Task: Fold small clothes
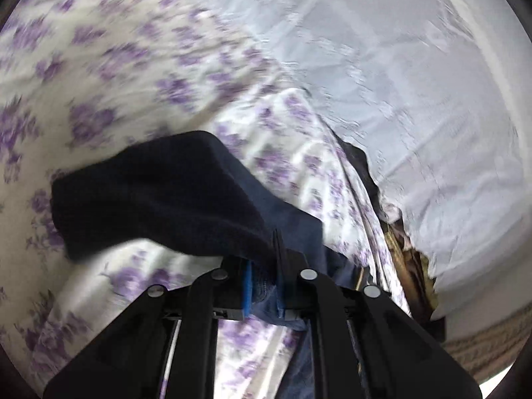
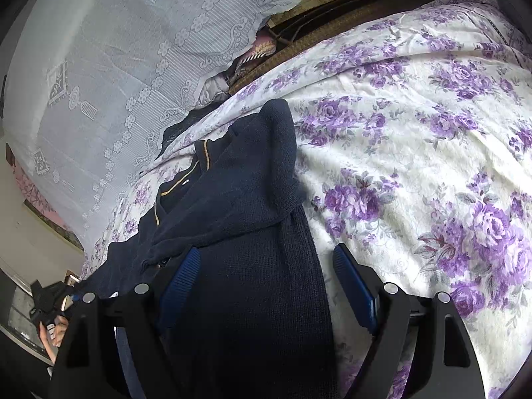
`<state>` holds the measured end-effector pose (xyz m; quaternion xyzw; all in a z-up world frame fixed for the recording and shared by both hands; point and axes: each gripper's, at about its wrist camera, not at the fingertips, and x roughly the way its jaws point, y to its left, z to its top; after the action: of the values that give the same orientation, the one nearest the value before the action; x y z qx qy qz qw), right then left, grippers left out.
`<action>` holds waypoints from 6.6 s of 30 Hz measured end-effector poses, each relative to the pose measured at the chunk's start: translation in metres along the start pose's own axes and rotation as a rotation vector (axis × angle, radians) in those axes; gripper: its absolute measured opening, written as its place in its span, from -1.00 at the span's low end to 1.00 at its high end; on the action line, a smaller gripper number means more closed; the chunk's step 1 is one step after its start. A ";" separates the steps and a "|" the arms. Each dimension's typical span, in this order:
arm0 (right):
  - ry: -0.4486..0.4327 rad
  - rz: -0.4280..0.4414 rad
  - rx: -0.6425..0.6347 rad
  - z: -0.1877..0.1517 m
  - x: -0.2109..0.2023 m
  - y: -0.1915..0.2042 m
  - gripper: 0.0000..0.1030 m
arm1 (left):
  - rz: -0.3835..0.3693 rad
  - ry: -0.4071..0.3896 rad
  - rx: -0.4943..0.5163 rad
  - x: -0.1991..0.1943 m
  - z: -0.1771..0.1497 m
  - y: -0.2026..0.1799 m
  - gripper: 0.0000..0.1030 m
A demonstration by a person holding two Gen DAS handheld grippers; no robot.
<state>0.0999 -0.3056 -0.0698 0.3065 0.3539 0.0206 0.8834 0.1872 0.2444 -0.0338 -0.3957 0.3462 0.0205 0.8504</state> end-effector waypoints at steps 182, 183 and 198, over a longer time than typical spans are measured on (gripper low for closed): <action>0.158 -0.063 -0.351 0.039 0.097 0.084 -0.83 | 0.491 0.118 0.842 0.116 -0.150 -0.136 0.92; 0.141 -0.036 -0.332 0.041 0.095 0.080 -0.87 | 0.479 0.110 0.829 0.114 -0.149 -0.136 0.92; 0.112 -0.091 -0.482 0.019 0.078 0.114 -0.18 | 0.280 0.178 0.815 0.096 -0.153 -0.156 0.92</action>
<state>0.1912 -0.2033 -0.0438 0.0692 0.4004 0.0817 0.9101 0.2202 0.0091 -0.0575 0.0224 0.4484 -0.0369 0.8928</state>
